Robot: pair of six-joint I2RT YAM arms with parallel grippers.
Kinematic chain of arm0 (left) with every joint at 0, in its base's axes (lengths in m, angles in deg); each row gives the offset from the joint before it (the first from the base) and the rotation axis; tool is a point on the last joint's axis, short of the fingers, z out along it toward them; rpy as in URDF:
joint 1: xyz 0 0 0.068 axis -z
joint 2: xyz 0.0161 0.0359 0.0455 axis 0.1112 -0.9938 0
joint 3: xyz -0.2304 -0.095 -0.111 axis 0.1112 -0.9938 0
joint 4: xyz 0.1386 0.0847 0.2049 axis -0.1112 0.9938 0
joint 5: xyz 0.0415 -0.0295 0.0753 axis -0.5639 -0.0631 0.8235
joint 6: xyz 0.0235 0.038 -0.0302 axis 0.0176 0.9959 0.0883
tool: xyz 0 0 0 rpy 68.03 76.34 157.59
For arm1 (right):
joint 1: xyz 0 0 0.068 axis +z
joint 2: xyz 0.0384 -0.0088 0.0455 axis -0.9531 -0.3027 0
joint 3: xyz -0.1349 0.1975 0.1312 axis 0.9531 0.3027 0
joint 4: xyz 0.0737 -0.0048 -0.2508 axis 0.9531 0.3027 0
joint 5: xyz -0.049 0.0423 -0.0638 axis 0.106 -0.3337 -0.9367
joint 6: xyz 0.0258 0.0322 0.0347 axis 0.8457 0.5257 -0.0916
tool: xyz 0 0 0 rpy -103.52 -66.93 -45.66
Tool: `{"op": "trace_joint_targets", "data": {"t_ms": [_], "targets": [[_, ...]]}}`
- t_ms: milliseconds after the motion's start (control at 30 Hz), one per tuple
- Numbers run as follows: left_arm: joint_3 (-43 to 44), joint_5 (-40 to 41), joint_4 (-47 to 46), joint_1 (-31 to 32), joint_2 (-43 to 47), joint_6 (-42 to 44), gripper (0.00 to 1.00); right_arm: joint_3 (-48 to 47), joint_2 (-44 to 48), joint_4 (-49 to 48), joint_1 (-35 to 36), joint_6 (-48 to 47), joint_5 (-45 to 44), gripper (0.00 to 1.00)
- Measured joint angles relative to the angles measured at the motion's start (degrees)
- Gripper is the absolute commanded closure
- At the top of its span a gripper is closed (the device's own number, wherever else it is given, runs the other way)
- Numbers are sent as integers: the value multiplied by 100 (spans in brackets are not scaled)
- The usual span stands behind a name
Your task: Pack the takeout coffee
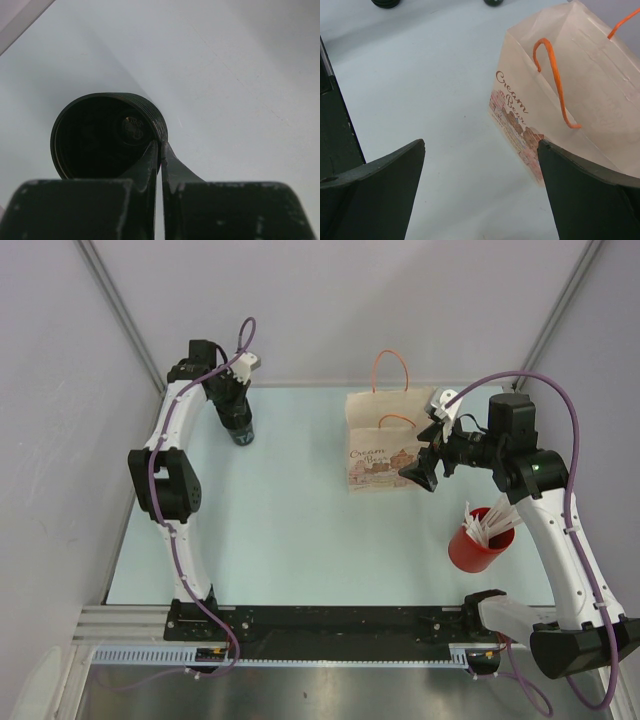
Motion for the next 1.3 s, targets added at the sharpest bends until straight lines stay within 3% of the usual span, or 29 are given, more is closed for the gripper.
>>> {"op": "trace_joint_targets", "data": {"t_ms": [200,633,733,833,1033,1200,1300], "targets": [[-2,-2,2,2,0,0,86,2,0,0,0,-31,35,0],[0,-20,46,2,0,2,88,9,-11,0,0,-39,57,0],[0,-39,48,2,0,2,77,9,-11,0,0,-52,63,0],[0,-50,59,2,0,4,74,9,-15,2,0,-57,81,0],[0,-61,105,2,0,2,81,9,-15,2,0,-61,92,0],[-2,-74,131,2,0,2,99,9,-15,2,0,-63,92,0],[0,-81,131,2,0,0,100,9,-15,2,0,-76,92,0]]}}
